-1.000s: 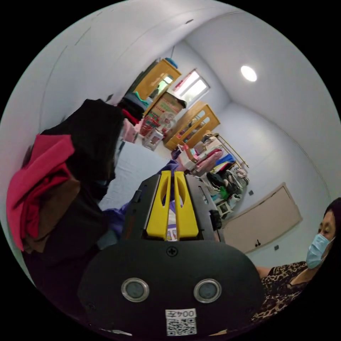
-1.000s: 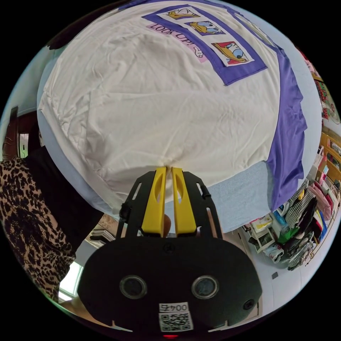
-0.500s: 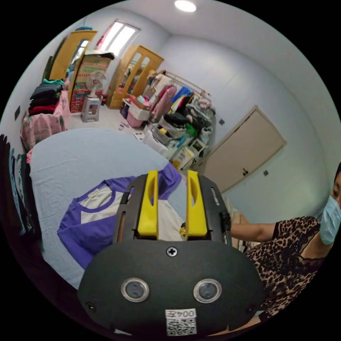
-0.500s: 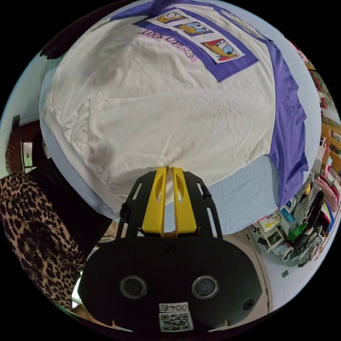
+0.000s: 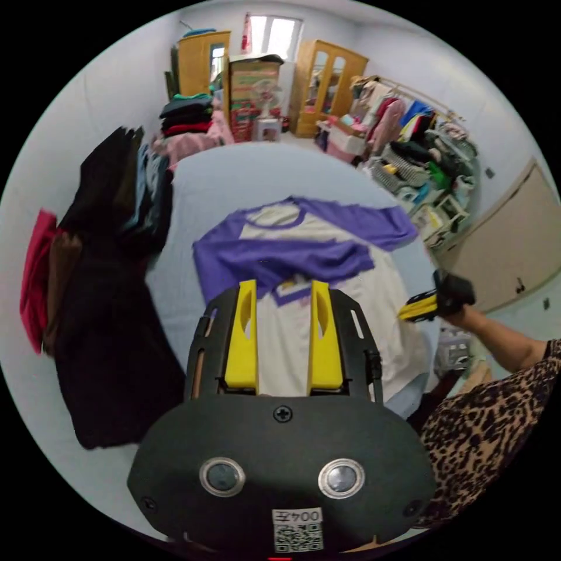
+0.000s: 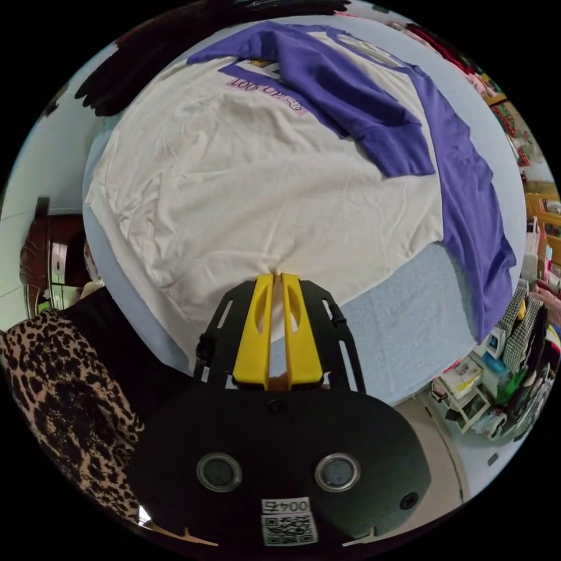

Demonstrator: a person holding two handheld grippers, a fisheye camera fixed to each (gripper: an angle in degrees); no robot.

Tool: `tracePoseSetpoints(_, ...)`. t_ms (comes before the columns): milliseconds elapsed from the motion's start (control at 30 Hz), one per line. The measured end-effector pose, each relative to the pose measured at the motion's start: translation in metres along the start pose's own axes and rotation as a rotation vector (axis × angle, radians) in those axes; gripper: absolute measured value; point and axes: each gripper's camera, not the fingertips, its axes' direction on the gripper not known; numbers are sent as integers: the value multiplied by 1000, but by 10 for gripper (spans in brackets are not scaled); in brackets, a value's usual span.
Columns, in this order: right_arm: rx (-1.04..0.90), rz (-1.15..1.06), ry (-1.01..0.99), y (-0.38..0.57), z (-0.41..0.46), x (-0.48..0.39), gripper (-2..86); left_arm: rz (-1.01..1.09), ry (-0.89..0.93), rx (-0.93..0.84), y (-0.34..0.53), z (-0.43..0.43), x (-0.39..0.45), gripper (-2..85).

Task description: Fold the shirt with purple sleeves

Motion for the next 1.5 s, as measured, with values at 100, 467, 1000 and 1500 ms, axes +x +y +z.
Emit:
tracePoseSetpoints(100,-64,-43,10,-9,-6,-1,33,-62,-97,-95,48,24,4,126)
tracePoseSetpoints(467,-9,-47,-89,3,-29,22,34,-20,-253,-163,56,90,6,101)
tracePoseSetpoints(1000,-71,207,-203,-14,-41,45,22,113,-317,-202,12,182,-58,20)
tracePoseSetpoints(1500,-146,197,-58,-38,-32,14,24,-175,-180,-252,32,159,-168,66)
